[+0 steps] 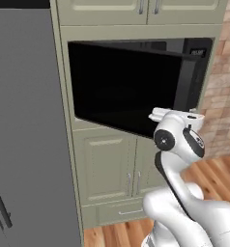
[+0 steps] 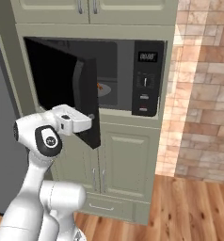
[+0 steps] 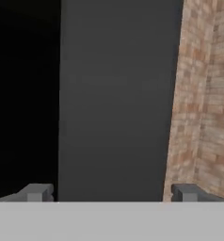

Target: Close the microwave door.

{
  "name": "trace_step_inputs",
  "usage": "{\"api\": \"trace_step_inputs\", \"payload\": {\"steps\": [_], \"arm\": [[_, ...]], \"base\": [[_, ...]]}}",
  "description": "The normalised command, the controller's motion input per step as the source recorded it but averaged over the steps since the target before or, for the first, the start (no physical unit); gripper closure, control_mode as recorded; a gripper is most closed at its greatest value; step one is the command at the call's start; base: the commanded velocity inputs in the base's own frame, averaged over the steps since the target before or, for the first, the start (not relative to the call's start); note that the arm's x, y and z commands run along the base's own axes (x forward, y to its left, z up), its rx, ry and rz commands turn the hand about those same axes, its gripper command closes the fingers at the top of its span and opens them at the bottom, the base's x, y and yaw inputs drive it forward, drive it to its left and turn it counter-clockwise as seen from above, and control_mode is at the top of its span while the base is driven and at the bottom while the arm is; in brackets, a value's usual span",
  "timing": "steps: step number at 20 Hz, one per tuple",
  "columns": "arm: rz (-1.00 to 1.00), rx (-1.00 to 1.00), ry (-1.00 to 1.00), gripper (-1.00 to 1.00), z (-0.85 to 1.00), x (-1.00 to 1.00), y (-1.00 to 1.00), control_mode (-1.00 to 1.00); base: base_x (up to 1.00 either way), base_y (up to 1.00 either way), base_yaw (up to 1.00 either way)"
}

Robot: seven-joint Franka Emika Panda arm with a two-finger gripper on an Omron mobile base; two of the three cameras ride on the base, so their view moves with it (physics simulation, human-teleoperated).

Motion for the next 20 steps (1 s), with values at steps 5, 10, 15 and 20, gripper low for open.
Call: {"api": "trace_step_inputs", "payload": {"steps": [5, 10, 15, 20], "arm": [[0.18, 0.0, 0.01, -1.0, 0.11, 0.37, -0.49, -1.0], [0.15, 0.0, 0.04, -1.0, 0.15, 0.36, -0.33, -1.0], [0.1, 0.0, 0.14, -1.0, 0.32, 0.34, -0.21, -1.0], [0.07, 0.0, 0.15, -1.0, 0.26, 0.33, -0.18, -1.0]], "base": [[0.0, 0.0, 0.0], [0.0, 0.0, 0.0], [0.0, 0.0, 0.0], [0.0, 0.0, 0.0]]}}
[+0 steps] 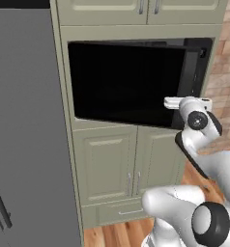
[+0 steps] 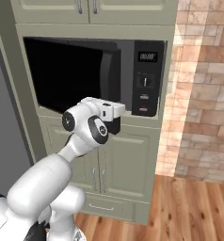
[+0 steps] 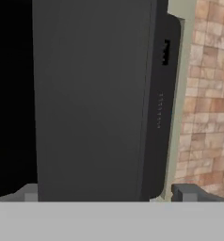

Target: Close the microwave door.

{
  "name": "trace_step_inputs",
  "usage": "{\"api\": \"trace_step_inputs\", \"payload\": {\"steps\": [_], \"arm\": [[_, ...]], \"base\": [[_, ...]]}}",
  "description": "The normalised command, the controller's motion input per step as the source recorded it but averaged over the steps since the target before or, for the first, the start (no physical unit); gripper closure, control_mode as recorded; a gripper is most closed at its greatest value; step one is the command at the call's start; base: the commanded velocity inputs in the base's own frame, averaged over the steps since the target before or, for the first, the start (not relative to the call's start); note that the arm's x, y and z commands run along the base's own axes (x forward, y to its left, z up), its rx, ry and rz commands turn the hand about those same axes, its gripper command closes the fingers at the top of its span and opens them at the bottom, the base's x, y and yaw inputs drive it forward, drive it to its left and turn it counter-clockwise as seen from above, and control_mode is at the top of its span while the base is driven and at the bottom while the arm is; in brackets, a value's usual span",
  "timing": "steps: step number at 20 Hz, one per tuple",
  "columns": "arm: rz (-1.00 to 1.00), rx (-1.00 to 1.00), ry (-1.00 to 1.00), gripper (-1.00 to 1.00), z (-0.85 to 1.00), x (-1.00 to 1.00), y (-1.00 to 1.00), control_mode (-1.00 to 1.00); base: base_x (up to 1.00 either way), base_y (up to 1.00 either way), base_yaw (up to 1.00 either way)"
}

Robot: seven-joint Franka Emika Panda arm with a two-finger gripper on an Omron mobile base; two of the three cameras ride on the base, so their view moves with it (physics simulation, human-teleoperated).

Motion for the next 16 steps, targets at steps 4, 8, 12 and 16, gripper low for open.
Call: {"api": "trace_step_inputs", "payload": {"steps": [4, 8, 12, 16], "arm": [[0.06, 0.01, 0.15, -1.0, 0.12, 0.5, -0.26, -1.0], [0.06, 0.0, 0.04, -1.0, 0.0, 0.63, -0.09, -1.0], [0.08, 0.0, 0.03, -1.0, 0.0, 0.66, -0.14, -1.0], [0.09, 0.0, 0.12, -1.0, 0.01, 0.53, -0.11, -1.0]], "base": [[0.0, 0.0, 0.0], [0.0, 0.0, 0.0], [0.0, 0.0, 0.0], [0.0, 0.0, 0.0]]}}
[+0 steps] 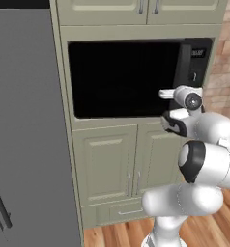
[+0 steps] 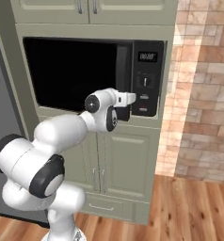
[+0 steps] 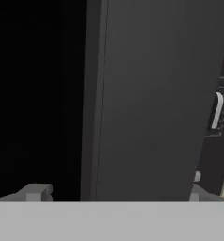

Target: Close the microwave door.

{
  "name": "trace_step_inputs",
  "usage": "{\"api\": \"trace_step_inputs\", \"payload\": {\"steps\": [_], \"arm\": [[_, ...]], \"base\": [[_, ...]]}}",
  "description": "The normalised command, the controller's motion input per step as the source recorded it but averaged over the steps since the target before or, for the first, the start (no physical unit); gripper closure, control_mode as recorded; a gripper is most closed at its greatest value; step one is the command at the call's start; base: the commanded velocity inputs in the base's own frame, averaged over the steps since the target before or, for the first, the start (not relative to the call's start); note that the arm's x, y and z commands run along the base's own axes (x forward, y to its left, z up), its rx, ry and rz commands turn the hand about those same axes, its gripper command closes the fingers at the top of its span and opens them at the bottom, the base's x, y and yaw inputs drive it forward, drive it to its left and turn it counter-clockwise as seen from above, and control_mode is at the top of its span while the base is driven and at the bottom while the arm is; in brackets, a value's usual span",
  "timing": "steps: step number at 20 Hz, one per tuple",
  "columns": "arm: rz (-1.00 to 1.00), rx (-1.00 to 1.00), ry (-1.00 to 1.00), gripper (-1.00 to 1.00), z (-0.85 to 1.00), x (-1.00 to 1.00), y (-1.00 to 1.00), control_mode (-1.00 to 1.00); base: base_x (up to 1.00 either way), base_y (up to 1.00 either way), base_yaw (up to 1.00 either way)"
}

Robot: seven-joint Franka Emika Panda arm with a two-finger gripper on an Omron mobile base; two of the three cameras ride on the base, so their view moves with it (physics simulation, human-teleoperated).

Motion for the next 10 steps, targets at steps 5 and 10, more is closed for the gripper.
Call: {"api": "trace_step_inputs", "payload": {"steps": [5, 10], "arm": [[0.07, 0.0, 0.1, -1.0, 0.03, 0.32, -0.02, -1.0], [0.04, 0.0, 0.13, -1.0, 0.19, 0.16, -0.03, -1.0]], "base": [[0.0, 0.0, 0.0], [0.0, 0.0, 0.0]]}}
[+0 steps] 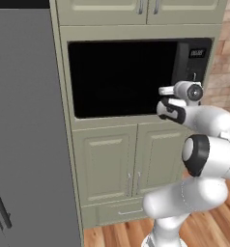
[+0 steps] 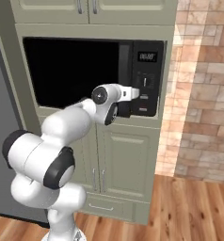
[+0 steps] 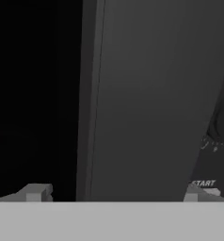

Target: Close the microwave door.

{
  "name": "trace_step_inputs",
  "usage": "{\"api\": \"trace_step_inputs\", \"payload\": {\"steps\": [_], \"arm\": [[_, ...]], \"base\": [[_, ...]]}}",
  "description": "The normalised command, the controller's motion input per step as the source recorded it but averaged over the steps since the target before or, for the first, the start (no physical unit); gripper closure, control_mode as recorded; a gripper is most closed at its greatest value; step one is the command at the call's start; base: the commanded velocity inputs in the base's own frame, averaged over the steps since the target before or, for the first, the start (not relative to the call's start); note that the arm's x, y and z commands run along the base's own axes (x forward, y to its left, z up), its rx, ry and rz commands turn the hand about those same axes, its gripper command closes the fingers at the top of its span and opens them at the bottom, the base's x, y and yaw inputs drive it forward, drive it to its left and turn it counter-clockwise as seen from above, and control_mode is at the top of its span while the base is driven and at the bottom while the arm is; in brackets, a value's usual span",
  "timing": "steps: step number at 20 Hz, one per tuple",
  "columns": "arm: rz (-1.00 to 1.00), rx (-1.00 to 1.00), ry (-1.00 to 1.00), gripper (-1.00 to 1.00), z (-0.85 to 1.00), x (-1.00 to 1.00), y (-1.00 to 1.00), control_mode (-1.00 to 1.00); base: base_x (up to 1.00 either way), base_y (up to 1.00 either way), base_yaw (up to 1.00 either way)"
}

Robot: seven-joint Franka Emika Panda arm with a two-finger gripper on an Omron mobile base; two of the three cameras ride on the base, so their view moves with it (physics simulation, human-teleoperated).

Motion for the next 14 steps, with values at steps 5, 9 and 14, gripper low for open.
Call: {"api": "trace_step_inputs", "payload": {"steps": [5, 9, 14], "arm": [[0.04, 0.0, 0.13, -1.0, 0.24, 0.2, -0.11, -1.0], [0.03, 0.0, 0.13, -1.0, 0.18, 0.22, -0.06, -1.0], [0.01, 0.0, 0.09, -1.0, 0.03, 0.21, 0.0, -1.0]], "base": [[0.0, 0.0, 0.0], [0.0, 0.0, 0.0], [0.0, 0.0, 0.0]]}}
